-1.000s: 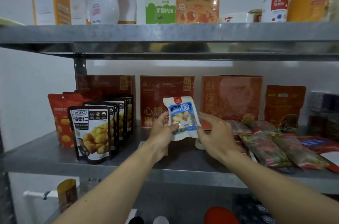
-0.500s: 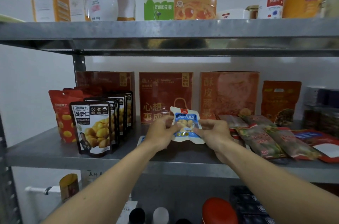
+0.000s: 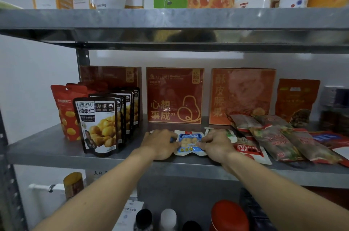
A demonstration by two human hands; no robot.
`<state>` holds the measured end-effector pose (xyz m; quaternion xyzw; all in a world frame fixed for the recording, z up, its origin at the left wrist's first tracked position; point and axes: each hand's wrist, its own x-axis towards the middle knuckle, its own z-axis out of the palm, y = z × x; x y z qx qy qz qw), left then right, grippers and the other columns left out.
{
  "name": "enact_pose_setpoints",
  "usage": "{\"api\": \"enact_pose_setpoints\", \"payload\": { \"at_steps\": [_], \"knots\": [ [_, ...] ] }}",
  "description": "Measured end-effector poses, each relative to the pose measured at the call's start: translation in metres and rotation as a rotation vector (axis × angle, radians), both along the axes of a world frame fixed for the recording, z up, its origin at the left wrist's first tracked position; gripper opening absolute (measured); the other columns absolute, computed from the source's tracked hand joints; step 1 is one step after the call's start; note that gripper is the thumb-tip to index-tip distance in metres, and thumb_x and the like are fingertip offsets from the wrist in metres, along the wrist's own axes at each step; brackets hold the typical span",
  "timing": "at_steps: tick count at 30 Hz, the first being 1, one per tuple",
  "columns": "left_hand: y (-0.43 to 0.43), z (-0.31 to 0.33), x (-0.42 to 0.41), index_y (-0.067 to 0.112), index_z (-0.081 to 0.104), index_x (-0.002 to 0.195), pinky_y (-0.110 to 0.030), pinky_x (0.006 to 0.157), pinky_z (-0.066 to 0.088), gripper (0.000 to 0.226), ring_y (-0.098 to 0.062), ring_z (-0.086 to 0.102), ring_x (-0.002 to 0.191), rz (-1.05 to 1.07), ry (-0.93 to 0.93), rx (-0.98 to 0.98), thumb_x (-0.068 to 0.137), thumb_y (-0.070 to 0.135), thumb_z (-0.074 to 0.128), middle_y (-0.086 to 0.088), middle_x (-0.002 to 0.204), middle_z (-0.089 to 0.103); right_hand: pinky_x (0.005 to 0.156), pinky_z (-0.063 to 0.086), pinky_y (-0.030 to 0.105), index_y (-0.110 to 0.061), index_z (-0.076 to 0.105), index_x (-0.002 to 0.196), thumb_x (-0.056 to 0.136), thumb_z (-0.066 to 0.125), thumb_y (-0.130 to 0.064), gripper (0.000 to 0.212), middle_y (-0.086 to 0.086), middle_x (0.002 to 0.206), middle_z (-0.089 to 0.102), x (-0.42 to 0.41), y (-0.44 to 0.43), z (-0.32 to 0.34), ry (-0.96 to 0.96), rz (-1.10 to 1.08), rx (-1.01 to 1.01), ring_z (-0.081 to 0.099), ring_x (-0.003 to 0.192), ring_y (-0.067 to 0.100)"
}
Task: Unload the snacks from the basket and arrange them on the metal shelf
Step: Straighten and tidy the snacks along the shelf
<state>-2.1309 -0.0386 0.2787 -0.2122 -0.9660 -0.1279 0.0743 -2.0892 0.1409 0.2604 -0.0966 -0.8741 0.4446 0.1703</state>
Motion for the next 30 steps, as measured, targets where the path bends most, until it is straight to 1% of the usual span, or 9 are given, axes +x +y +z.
{"api": "enact_pose_setpoints", "payload": {
  "at_steps": [3,6,8,10,14,19,22,26,30],
  "knots": [
    [-0.001,0.001,-0.001,0.03,0.066,0.118,-0.042,0.105,0.035,0.039,-0.022,0.053,0.121,-0.003,-0.002,-0.004,0.095,0.054,0.046,0.003,0.126,0.063,0.083,0.045,0.025,0.0,0.075,0.097,0.09,0.071,-0.018,0.02,-0.009,0.081,0.056,0.002,-0.002,0.004,-0.032,0.016,0.035,0.058,0.094,0.015],
    [0.0,0.005,-0.002,0.028,0.068,0.113,-0.042,0.101,0.042,0.035,-0.02,0.058,0.112,-0.017,0.012,0.052,0.094,0.052,0.051,0.003,0.117,0.067,0.087,0.05,0.036,0.009,0.07,0.101,0.088,0.072,-0.02,0.032,0.015,0.091,0.067,0.004,-0.002,0.01,-0.051,0.009,0.08,0.064,0.094,0.027],
    [0.004,0.009,-0.004,0.025,0.068,0.111,-0.041,0.097,0.046,0.032,-0.02,0.06,0.107,-0.029,0.041,0.079,0.094,0.048,0.053,0.002,0.111,0.068,0.076,0.051,0.034,0.01,0.071,0.096,0.087,0.073,-0.021,0.032,0.022,0.091,0.068,0.004,0.003,0.016,-0.043,-0.017,0.116,0.062,0.081,0.023],
    [0.008,0.015,-0.006,0.022,0.067,0.116,-0.04,0.096,0.047,0.034,-0.019,0.06,0.108,-0.045,0.053,0.104,0.094,0.044,0.054,0.001,0.114,0.068,0.067,0.045,0.029,0.008,0.072,0.087,0.086,0.073,-0.019,0.027,0.017,0.09,0.071,0.003,0.01,0.021,-0.024,-0.045,0.125,0.059,0.077,0.017],
    [0.018,0.024,-0.018,0.024,0.068,0.113,-0.04,0.095,0.05,0.031,-0.016,0.06,0.108,-0.109,0.004,0.163,0.092,0.043,0.059,0.005,0.114,0.068,0.072,0.043,0.027,-0.001,0.075,0.083,0.087,0.072,-0.019,0.018,0.006,0.087,0.071,-0.005,0.026,0.03,0.05,-0.09,0.11,0.063,0.089,0.017],
    [0.04,0.03,-0.036,0.027,0.066,0.118,-0.041,0.097,0.049,0.033,-0.02,0.059,0.113,-0.134,-0.003,0.176,0.091,0.044,0.06,0.002,0.121,0.066,0.058,0.038,0.026,-0.006,0.065,0.088,0.088,0.069,-0.026,0.02,0.013,0.098,0.066,-0.018,0.051,0.036,-0.01,-0.219,0.323,0.061,0.088,0.025],
    [0.055,0.029,-0.045,0.027,0.064,0.121,-0.039,0.099,0.047,0.034,-0.023,0.057,0.117,-0.177,-0.004,0.135,0.091,0.042,0.061,-0.001,0.125,0.063,0.066,0.038,0.028,-0.007,0.06,0.1,0.087,0.068,-0.031,0.028,0.018,0.112,0.061,-0.024,0.058,0.034,-0.129,-0.245,0.4,0.06,0.099,0.03],
    [0.075,0.022,-0.053,0.024,0.065,0.122,-0.04,0.098,0.049,0.035,-0.023,0.059,0.114,-0.244,-0.086,0.128,0.089,0.035,0.064,-0.004,0.125,0.064,0.078,0.048,0.033,-0.01,0.057,0.105,0.086,0.065,-0.028,0.027,0.013,0.113,0.059,-0.03,0.06,0.03,-0.211,-0.269,0.443,0.06,0.105,0.031],
    [0.088,0.014,-0.059,0.023,0.066,0.122,-0.041,0.101,0.047,0.034,-0.025,0.055,0.119,-0.281,-0.124,0.137,0.088,0.026,0.059,-0.007,0.124,0.065,0.071,0.045,0.028,-0.005,0.062,0.105,0.076,0.081,-0.023,0.038,0.011,0.105,0.064,-0.038,0.062,0.03,-0.173,-0.285,0.289,0.062,0.1,0.027]
  ]
}}
